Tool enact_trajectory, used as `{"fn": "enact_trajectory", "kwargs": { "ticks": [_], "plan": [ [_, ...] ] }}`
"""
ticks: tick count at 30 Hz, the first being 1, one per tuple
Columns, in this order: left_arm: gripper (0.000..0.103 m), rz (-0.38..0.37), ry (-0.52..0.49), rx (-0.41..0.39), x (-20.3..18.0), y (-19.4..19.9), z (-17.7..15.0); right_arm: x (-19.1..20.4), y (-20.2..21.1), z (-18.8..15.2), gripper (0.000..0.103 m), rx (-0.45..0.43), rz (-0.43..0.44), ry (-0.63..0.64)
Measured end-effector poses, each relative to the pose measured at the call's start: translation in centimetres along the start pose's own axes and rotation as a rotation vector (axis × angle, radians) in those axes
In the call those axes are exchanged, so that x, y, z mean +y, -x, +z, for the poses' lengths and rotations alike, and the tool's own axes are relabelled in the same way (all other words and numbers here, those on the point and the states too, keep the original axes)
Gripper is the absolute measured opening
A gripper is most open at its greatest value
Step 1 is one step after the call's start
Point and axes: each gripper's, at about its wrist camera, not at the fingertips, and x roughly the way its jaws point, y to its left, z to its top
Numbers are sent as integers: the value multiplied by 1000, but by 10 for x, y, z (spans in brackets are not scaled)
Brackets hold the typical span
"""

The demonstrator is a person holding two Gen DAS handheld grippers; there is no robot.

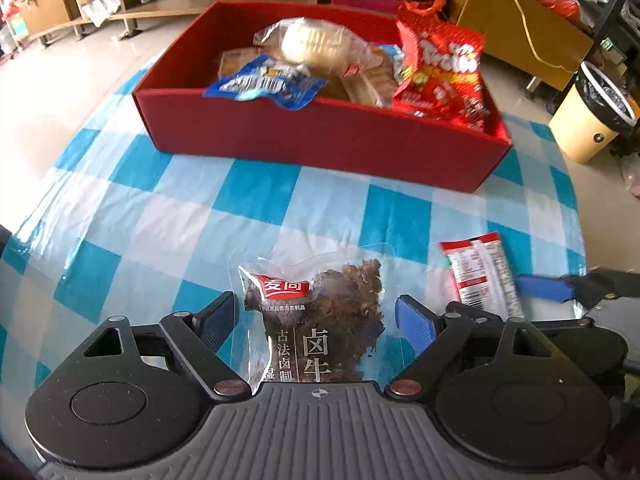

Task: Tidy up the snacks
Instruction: 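Carry the jerky bag and stick packet into the red box and release both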

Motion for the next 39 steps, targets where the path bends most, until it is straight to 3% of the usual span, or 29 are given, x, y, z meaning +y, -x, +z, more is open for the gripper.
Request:
{"fn": "enact_trajectory", "kwargs": {
  "ticks": [2, 4, 7, 9, 14, 16, 21, 28, 39],
  "plan": [
    [89, 11, 3, 15, 3, -6, -2, -5, -6, 0, 100, 30, -27, -51],
    [89, 20, 2, 28, 5, -11, -4, -21, -12, 1, 103, 73, 10, -163],
    [91, 38, -7, 41, 8, -18, -8, -17, -10, -3, 103, 47, 7, -91],
    [92, 56, -20, 54, 8, -23, -12, -15, -6, -7, 99, 23, 17, -82],
    [92, 75, -63, 41, 0, -21, -19, -4, 9, -14, 55, -14, 56, -14],
    [90, 74, -76, 39, -3, -19, -21, 0, 13, -17, 51, -16, 65, 10],
    [88, 45, -58, 32, -1, -12, -18, 6, 22, -16, 49, -37, 58, 29],
    [88, 18, -41, -45, 0, 14, -7, 2, 52, -4, 49, -147, 52, 6],
    [88, 4, -13, -141, -1, 37, 21, -1, 65, 17, 49, -214, 50, -1]
  ]
}}
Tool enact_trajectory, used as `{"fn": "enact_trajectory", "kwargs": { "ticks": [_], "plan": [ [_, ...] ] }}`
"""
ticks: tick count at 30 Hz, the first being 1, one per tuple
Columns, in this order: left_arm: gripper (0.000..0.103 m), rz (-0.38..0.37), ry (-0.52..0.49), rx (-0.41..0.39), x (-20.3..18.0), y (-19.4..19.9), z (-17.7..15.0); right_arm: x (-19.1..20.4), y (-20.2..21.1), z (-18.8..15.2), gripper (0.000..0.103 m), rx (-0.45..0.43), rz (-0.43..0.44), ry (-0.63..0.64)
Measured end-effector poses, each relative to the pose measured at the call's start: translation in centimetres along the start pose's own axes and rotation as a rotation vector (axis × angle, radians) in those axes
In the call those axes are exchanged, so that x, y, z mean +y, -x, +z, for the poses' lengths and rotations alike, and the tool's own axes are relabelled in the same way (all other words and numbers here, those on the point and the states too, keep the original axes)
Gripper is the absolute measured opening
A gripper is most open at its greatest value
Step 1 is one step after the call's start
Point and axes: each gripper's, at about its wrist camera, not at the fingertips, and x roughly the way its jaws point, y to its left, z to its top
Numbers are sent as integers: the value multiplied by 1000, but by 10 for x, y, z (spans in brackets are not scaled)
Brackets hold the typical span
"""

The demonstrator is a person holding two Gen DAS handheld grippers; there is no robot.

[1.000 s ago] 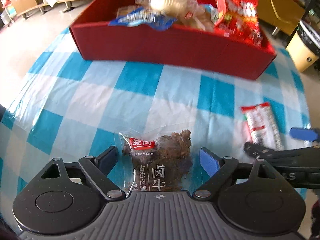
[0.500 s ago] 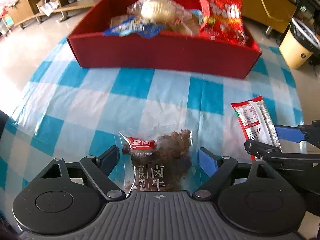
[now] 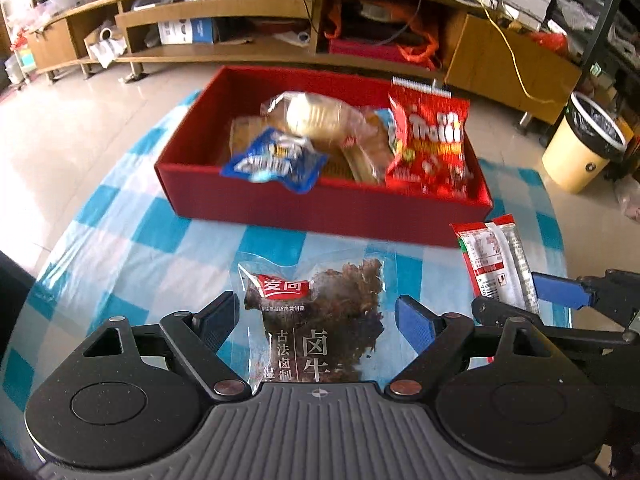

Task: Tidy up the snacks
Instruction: 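Carry the jerky bag and stick packet into the red box and release both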

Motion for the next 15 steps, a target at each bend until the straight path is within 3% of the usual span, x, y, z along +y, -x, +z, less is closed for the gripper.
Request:
{"fn": "enact_trajectory", "kwargs": {
  "ticks": [15],
  "plan": [
    [88, 0, 41, -100, -2, -1, 65, -8, -5, 64, 49, -108, 19, -40]
  ]
}}
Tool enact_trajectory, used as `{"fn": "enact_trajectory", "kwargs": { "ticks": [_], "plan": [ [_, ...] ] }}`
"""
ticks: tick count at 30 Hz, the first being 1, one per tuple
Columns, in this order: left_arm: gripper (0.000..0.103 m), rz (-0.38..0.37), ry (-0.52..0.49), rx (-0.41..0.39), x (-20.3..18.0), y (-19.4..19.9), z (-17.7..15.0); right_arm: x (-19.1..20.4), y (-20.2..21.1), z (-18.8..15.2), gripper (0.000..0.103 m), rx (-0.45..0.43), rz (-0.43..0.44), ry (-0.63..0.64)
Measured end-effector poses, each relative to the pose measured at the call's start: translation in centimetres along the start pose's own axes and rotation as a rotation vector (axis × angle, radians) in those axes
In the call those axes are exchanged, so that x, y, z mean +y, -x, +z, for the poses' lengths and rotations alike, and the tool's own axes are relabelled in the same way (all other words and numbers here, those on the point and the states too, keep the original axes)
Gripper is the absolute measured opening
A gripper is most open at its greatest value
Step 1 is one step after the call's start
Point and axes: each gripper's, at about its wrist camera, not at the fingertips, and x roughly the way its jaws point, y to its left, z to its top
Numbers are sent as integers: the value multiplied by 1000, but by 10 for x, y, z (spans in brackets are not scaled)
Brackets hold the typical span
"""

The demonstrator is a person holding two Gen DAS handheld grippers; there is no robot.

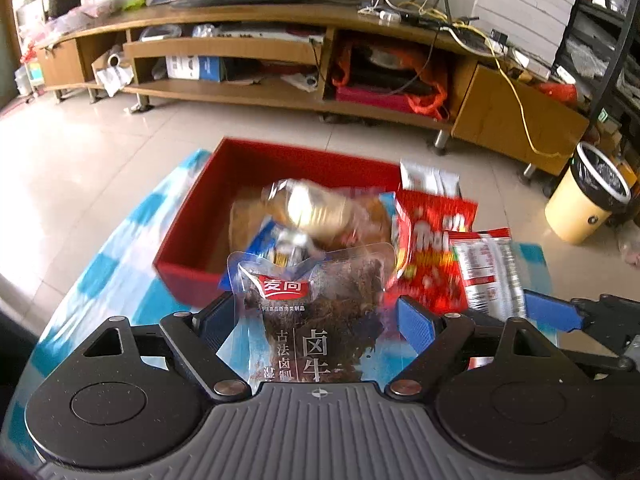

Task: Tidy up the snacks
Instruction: 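Carry the jerky bag and stick packet into the red box and release both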

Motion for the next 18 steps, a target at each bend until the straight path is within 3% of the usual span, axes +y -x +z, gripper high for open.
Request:
{"fn": "enact_trajectory", "kwargs": {
  "ticks": [10, 18],
  "plan": [
    [88, 28, -6, -41, -8, -35, 44, -15, -41, 44, 49, -14, -2, -51],
    [88, 66, 11, -35, 3, -57, 59, -15, -65, 57, 49, -5, -8, -47]
  ]
}}
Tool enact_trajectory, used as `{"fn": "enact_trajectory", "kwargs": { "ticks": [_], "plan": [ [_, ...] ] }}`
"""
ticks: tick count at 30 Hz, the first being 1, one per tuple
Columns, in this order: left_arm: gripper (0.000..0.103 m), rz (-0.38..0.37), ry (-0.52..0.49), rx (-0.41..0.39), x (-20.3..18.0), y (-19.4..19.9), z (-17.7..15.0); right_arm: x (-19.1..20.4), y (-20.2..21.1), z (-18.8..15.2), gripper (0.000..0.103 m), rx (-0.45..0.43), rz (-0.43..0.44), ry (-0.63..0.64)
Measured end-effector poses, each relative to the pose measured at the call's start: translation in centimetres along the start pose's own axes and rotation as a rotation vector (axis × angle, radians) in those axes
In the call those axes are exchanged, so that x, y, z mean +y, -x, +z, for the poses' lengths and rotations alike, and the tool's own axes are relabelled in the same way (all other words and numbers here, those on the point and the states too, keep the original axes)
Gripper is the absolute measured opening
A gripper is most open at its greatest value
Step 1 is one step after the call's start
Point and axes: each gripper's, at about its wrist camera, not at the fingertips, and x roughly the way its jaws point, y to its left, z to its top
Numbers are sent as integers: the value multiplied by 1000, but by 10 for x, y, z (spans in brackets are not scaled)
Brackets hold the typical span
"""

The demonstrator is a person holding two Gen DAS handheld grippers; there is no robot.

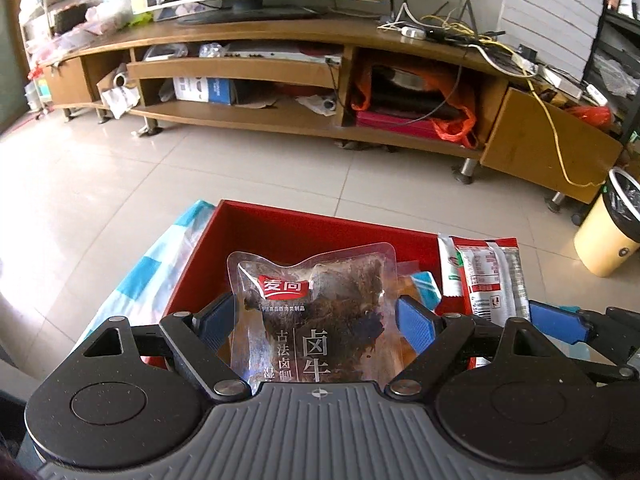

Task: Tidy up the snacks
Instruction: 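Carry the jerky bag and stick packet into the red box and release both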

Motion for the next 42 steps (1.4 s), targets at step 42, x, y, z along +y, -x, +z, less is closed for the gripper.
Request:
{"fn": "enact_trajectory", "kwargs": {
  "ticks": [42],
  "plan": [
    [89, 84, -11, 22, 5, -41, 9, -3, -36, 6, 49, 13, -62, 7]
  ]
}}
